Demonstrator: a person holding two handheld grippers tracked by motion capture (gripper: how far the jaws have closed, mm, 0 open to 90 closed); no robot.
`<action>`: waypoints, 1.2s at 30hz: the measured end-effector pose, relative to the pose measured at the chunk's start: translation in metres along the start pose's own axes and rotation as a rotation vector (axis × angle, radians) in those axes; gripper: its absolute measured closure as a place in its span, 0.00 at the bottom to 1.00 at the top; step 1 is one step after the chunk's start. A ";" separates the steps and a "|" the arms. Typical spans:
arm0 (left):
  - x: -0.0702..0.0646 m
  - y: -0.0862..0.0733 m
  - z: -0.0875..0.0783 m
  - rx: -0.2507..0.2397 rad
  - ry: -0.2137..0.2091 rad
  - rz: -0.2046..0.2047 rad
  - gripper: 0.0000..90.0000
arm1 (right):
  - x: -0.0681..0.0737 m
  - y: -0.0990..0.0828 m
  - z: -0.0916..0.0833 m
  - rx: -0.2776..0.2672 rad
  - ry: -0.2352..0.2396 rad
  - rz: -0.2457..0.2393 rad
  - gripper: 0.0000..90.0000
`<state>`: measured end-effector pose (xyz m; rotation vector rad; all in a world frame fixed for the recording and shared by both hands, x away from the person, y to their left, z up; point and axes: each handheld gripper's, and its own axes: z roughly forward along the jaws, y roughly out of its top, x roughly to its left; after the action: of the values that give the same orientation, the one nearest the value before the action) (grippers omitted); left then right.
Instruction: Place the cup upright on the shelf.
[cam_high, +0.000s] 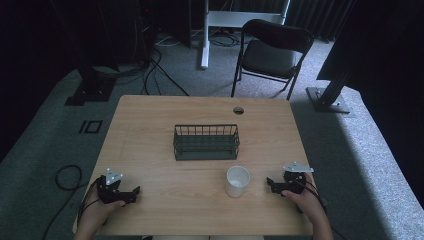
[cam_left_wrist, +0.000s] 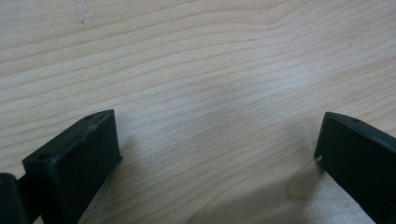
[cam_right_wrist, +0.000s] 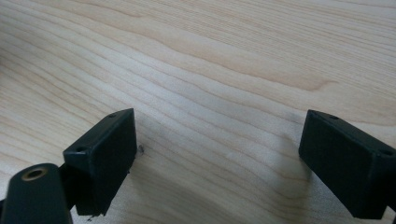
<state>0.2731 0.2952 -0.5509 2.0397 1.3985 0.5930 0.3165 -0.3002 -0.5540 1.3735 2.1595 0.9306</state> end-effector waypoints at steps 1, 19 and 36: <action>-0.001 0.000 0.000 0.000 -0.001 0.004 0.00 | 0.000 0.000 0.000 0.000 0.000 0.000 0.12; -0.029 0.022 0.003 -0.005 -0.086 0.108 0.00 | 0.000 0.000 0.000 0.000 0.000 0.000 0.12; -0.065 0.042 0.012 -0.012 -0.185 0.190 0.00 | 0.000 0.000 0.000 0.000 0.000 0.000 0.12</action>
<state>0.2866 0.2201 -0.5333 2.1723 1.1011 0.4758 0.3166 -0.3003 -0.5541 1.3733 2.1591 0.9310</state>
